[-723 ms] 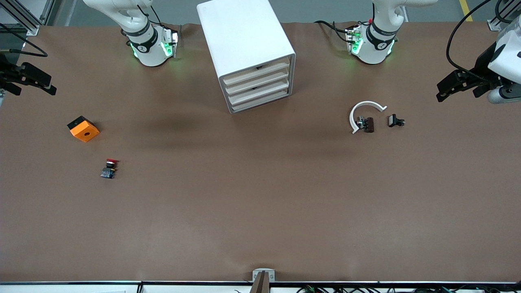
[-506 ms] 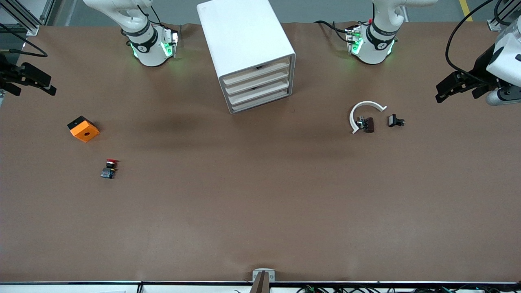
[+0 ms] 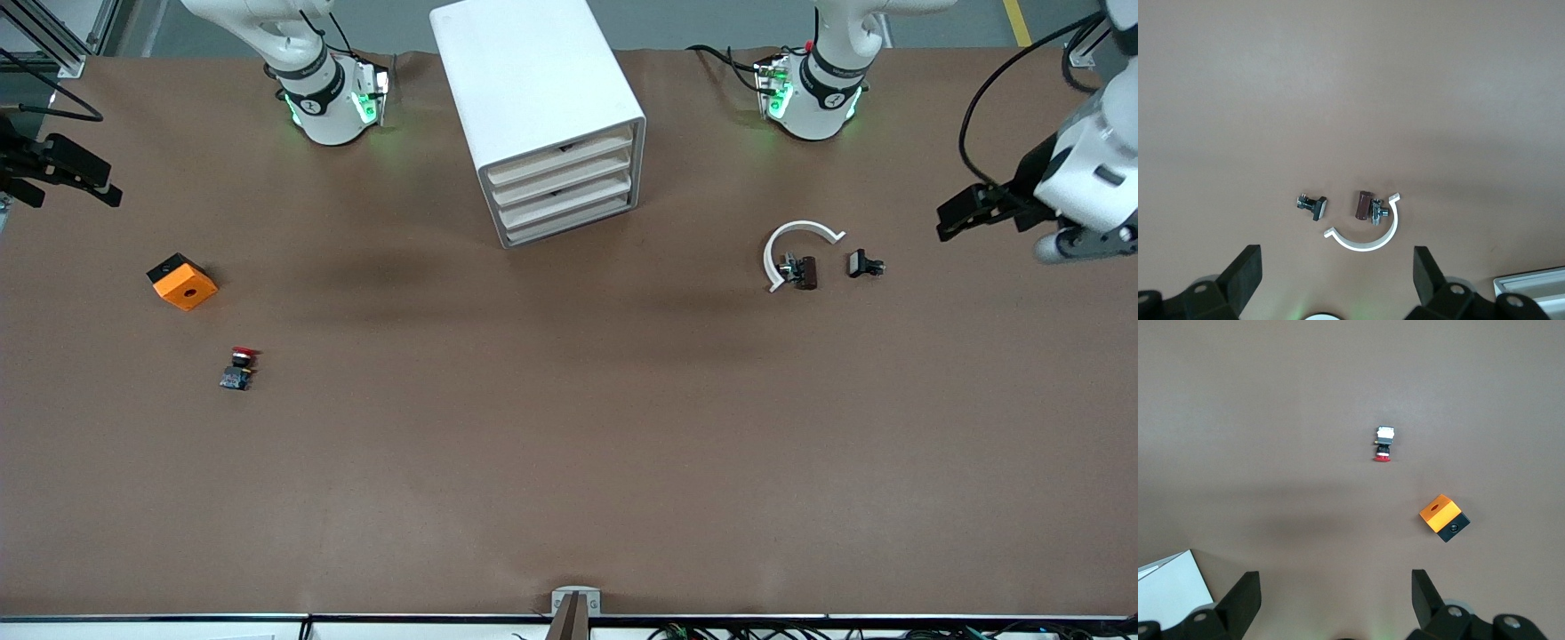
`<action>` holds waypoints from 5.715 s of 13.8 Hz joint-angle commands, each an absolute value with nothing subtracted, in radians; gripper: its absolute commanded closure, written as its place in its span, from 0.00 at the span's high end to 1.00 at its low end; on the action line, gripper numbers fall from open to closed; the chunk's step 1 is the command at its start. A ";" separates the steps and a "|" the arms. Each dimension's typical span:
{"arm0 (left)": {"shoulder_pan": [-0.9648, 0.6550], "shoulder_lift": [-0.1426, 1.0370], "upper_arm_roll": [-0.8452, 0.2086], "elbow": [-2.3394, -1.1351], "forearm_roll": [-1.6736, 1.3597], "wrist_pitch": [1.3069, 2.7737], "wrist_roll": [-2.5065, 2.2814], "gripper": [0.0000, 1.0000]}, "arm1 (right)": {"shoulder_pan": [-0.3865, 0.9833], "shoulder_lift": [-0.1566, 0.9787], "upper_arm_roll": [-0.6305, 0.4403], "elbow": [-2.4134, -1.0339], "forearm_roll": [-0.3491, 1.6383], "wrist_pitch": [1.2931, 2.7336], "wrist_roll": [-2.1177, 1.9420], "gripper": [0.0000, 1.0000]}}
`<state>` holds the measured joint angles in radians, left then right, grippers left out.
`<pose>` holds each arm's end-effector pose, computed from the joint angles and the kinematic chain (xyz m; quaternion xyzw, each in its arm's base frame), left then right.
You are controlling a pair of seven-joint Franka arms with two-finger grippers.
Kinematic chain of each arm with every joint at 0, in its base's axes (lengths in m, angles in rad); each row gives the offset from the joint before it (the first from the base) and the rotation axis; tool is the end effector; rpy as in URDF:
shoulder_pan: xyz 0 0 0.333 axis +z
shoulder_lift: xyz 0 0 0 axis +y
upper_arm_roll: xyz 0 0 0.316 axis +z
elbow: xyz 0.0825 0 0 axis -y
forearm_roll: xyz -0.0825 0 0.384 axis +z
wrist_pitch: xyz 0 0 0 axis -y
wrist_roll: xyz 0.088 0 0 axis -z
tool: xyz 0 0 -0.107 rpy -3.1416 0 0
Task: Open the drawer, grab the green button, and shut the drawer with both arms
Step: 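Reach the left gripper toward the white cabinet's top drawer, then grasp the top drawer front with the left gripper and pull outward, then pull the drawer fully open and release it with the left gripper, then reach the right gripper into the open drawer toward the green button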
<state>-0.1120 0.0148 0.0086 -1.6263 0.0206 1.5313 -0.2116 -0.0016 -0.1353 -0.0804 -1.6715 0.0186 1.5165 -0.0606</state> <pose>0.5490 -0.0547 0.5871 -0.9970 -0.0538 0.0526 0.0188 0.5043 -0.0424 0.6441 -0.9998 0.0099 0.0090 0.0154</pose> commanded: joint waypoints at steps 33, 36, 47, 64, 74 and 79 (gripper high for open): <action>-0.388 0.851 -0.193 -1.626 -0.887 1.582 -2.184 0.75 | 0.021 -0.152 -0.083 -1.660 0.014 1.488 -0.020 1.00; -0.440 0.862 -0.193 -1.628 -0.928 1.580 -2.192 0.72 | 0.021 -0.152 -0.081 -1.660 0.014 1.486 -0.020 1.00; -0.492 0.884 -0.192 -1.632 -0.957 1.582 -2.201 0.07 | 0.017 -0.146 -0.084 -1.638 0.012 1.486 -0.017 1.00; -0.356 0.919 -0.095 -1.422 -0.968 1.612 -2.175 0.60 | -0.057 0.104 -0.084 -1.559 0.008 1.488 -0.017 1.00; -0.204 0.856 -0.100 -1.272 -0.826 1.597 -2.174 1.00 | 0.427 0.141 -0.081 -1.577 0.100 1.627 0.912 1.00; -0.167 0.688 -0.100 -1.246 -0.435 1.595 -1.987 1.00 | 0.670 0.280 -0.081 -1.571 0.106 1.814 1.239 1.00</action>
